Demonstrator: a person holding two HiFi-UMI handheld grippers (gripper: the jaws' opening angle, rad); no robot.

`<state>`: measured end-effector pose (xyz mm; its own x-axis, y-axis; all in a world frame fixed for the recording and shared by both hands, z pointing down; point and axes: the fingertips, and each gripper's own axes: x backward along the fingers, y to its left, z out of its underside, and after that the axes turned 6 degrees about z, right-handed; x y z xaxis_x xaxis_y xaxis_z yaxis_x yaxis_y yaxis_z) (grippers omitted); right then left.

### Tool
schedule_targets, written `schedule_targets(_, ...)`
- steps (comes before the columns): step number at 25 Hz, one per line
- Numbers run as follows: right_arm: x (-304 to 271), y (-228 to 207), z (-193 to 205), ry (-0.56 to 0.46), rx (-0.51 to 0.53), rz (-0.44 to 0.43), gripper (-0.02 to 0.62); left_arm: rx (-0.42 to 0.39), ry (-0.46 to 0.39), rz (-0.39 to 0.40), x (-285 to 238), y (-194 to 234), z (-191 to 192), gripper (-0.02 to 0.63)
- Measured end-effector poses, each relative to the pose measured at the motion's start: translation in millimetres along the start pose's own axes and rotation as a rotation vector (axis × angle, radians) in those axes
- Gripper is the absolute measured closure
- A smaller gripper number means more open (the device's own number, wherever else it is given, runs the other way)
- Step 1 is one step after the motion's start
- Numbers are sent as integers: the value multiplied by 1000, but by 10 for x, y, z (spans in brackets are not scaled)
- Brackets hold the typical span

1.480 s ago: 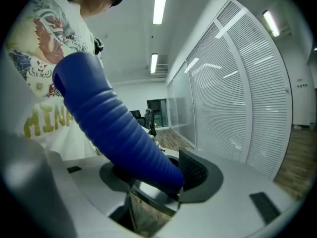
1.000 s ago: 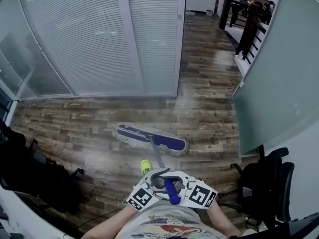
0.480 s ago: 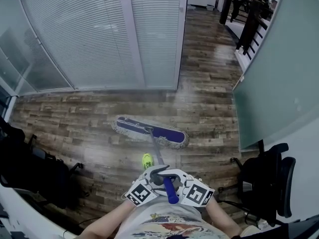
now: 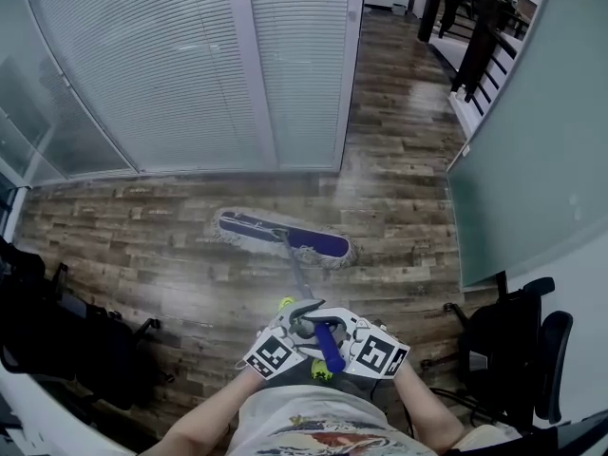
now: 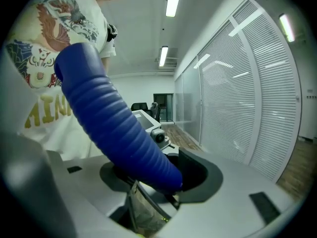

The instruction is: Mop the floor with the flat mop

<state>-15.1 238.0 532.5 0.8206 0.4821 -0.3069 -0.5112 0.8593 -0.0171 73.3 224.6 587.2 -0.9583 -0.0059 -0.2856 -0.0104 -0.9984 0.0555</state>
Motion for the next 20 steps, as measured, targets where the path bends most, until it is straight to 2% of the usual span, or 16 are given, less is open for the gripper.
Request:
schedule_targets(5,-382,-614,-26,36,-3,6,370,7,-21,1,-11,726,23,413)
schedule_targets(10,-880,-1371,-126,71,-7,17,369,7,-41,-3,32,1636,23,413)
schedule_targets(20,-1685,-2750,-169,100,22,22,368,-17,-76,-47,-35,3267,94,412)
